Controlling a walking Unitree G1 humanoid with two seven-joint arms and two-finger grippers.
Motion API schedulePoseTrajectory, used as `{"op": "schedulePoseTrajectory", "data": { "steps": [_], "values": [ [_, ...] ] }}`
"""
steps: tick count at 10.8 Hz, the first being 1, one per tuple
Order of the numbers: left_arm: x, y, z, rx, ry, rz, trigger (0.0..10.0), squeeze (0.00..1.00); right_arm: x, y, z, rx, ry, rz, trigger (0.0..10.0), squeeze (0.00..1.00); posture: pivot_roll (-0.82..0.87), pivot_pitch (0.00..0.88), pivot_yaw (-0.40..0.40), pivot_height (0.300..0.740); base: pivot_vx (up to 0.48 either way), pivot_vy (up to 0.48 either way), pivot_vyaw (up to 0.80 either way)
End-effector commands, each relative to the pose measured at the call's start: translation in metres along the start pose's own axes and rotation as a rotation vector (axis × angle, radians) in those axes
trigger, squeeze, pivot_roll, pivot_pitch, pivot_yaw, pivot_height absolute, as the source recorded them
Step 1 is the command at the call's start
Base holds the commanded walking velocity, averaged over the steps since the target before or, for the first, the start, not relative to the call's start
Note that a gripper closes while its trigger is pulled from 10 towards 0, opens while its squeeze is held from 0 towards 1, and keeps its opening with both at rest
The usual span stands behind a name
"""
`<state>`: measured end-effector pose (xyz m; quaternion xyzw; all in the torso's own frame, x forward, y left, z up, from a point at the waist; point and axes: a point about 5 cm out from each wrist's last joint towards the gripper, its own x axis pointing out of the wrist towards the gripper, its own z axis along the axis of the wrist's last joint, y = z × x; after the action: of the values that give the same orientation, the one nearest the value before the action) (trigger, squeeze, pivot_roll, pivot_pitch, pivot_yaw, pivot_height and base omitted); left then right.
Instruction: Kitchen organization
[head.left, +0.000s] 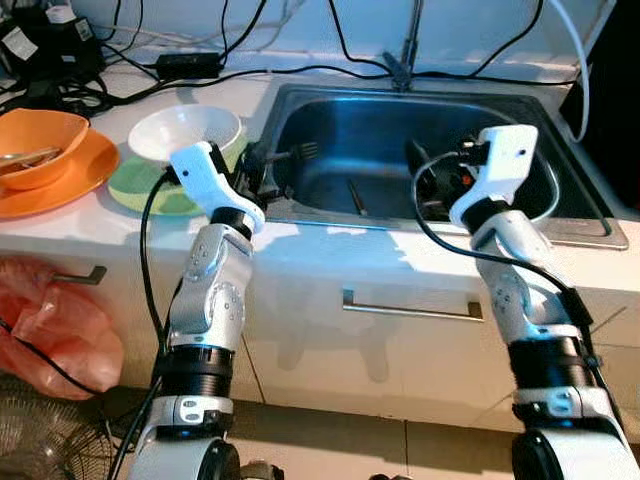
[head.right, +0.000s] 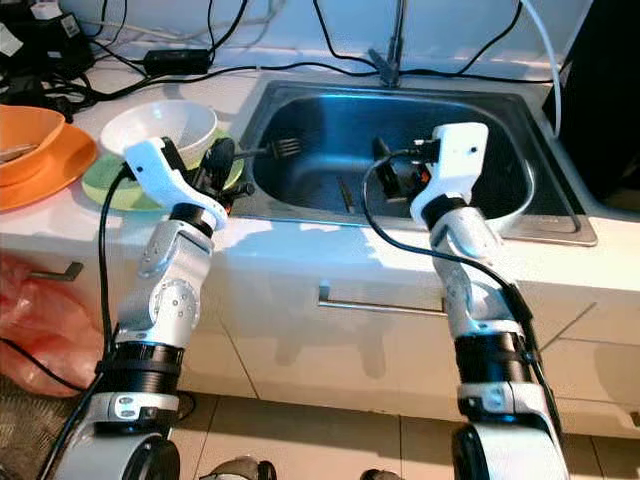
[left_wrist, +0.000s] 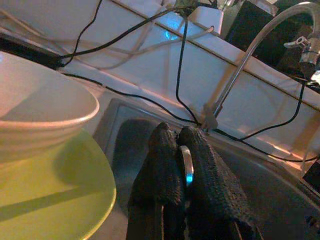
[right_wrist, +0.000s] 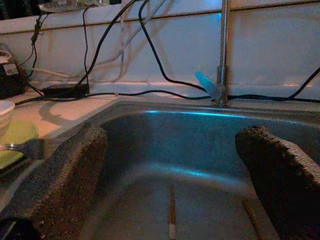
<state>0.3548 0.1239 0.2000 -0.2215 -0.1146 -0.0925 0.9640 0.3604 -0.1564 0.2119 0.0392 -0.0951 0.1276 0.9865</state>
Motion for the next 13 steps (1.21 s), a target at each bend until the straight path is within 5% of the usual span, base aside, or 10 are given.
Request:
{"op": "schedulePoseTrajectory", "data": {
  "steps": [1, 5, 13],
  "values": [
    [0.005, -0.001, 0.006, 0.022, -0.009, -0.010, 0.0, 0.00, 0.004, 0.000, 0.005, 0.018, -0.027, -0.004, 10.0, 0.00, 0.04, 0.034, 0.026, 0.740, 0.000, 0.000, 0.00],
    [0.013, -0.011, 0.002, 0.017, 0.020, -0.072, 0.0, 0.00, 0.007, 0.007, -0.013, 0.137, -0.004, -0.032, 10.0, 0.00, 0.04, 0.030, 0.063, 0.740, 0.000, 0.000, 0.00],
    [0.019, -0.020, 0.004, 0.027, 0.014, -0.130, 0.0, 0.00, 0.016, 0.018, -0.020, 0.159, -0.018, -0.009, 10.0, 0.00, 0.07, 0.000, 0.057, 0.740, 0.000, 0.000, 0.00]
  ]
}}
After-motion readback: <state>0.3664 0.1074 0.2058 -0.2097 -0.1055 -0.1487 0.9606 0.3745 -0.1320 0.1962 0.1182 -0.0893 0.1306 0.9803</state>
